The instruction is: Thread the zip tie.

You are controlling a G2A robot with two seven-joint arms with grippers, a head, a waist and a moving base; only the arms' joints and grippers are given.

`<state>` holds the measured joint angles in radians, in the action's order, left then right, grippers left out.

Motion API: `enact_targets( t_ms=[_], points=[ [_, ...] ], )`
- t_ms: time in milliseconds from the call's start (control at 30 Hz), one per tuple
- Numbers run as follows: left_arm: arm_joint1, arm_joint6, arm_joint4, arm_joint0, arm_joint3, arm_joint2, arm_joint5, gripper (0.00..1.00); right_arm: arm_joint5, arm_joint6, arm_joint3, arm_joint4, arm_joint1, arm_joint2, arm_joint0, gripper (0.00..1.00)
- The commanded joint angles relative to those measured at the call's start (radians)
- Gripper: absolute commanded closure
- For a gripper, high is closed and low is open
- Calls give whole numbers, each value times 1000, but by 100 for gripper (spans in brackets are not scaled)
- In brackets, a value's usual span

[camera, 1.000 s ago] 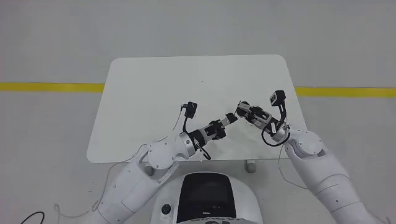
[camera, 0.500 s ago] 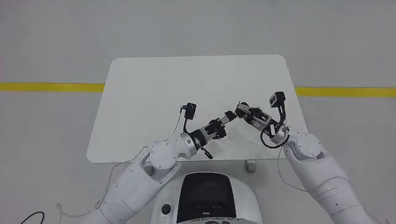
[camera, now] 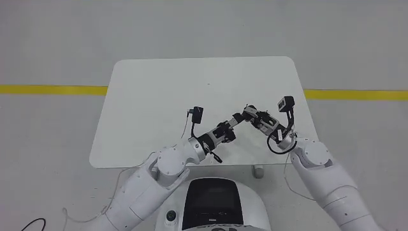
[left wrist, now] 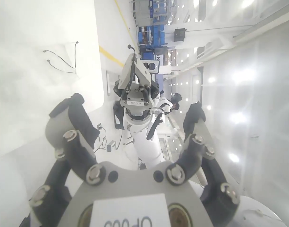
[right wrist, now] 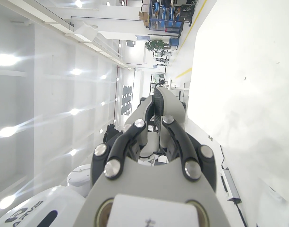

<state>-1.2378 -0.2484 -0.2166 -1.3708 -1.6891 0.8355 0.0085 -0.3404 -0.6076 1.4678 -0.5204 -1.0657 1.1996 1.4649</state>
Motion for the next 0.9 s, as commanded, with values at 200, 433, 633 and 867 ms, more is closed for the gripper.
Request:
enact_targets(
  t_ms=[200,433,633,867],
  points=[
    [-7,47,5,2,7,-12,-34,0,0,26,16,-3,-11,20,17,100],
    [-10,55,8,2,11,-19,-39,0,3,36,20,4,-12,20,18,100],
    [-22,87,-26,18,34,-33,-77,0,0,71,48,15,-19,18,36,100],
    [-28,72,-35,31,50,-38,-112,0,0,92,44,29,-27,12,36,100]
  ],
)
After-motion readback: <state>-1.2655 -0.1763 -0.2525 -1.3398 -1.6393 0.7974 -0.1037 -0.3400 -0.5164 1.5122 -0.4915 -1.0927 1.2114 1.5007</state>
